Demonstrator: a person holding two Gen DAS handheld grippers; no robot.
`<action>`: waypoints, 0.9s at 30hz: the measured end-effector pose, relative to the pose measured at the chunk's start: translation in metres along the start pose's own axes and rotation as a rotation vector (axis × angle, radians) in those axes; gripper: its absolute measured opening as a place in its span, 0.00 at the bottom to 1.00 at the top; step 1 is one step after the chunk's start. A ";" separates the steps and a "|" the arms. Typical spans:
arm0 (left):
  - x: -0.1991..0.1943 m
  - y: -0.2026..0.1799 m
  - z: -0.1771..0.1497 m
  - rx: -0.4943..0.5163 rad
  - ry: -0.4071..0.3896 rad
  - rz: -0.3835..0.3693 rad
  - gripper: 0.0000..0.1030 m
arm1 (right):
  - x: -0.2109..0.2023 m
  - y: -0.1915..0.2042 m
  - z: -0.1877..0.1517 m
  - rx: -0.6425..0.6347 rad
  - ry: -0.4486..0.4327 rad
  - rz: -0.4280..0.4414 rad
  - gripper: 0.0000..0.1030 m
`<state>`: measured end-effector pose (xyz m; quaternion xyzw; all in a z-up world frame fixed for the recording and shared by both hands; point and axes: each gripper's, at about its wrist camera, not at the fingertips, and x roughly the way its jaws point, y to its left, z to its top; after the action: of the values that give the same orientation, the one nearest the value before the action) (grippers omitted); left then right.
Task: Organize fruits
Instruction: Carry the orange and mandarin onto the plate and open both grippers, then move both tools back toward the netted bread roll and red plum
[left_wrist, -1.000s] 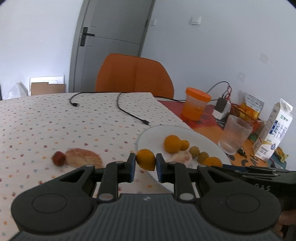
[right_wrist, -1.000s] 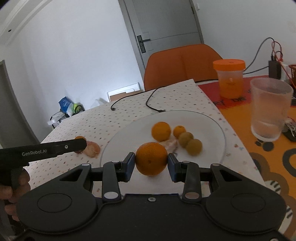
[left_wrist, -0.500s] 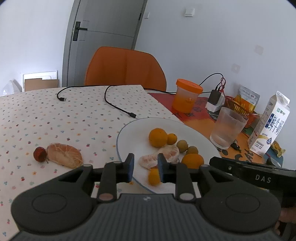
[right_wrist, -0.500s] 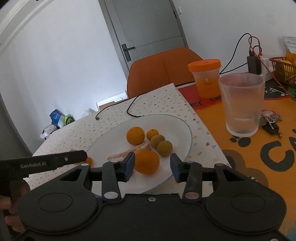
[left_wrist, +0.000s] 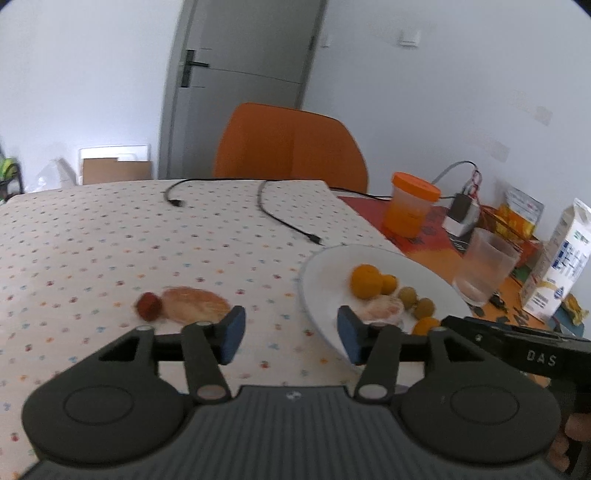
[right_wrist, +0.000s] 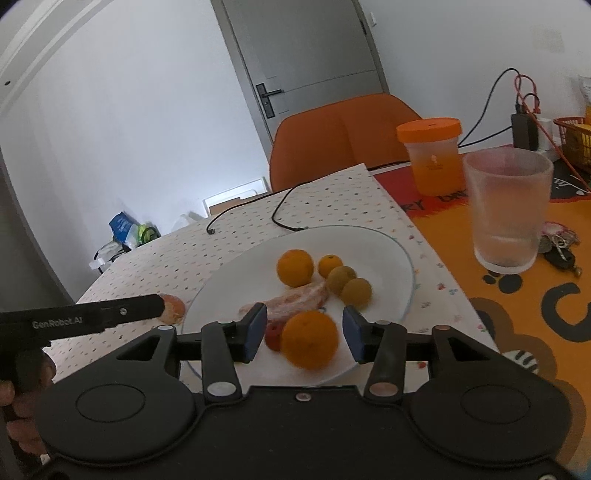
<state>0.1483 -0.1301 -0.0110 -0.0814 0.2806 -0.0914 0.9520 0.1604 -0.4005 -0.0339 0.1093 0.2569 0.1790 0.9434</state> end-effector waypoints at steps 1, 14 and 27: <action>-0.002 0.004 0.000 -0.007 -0.004 0.007 0.57 | 0.001 0.002 0.000 -0.004 0.001 0.004 0.46; -0.028 0.047 0.004 -0.066 -0.053 0.118 0.86 | 0.013 0.039 0.005 -0.059 0.016 0.048 0.60; -0.044 0.079 -0.002 -0.120 -0.063 0.138 0.96 | 0.025 0.071 0.009 -0.114 0.027 0.125 0.91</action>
<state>0.1208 -0.0435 -0.0058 -0.1215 0.2606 -0.0058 0.9577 0.1651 -0.3266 -0.0165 0.0689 0.2518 0.2533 0.9315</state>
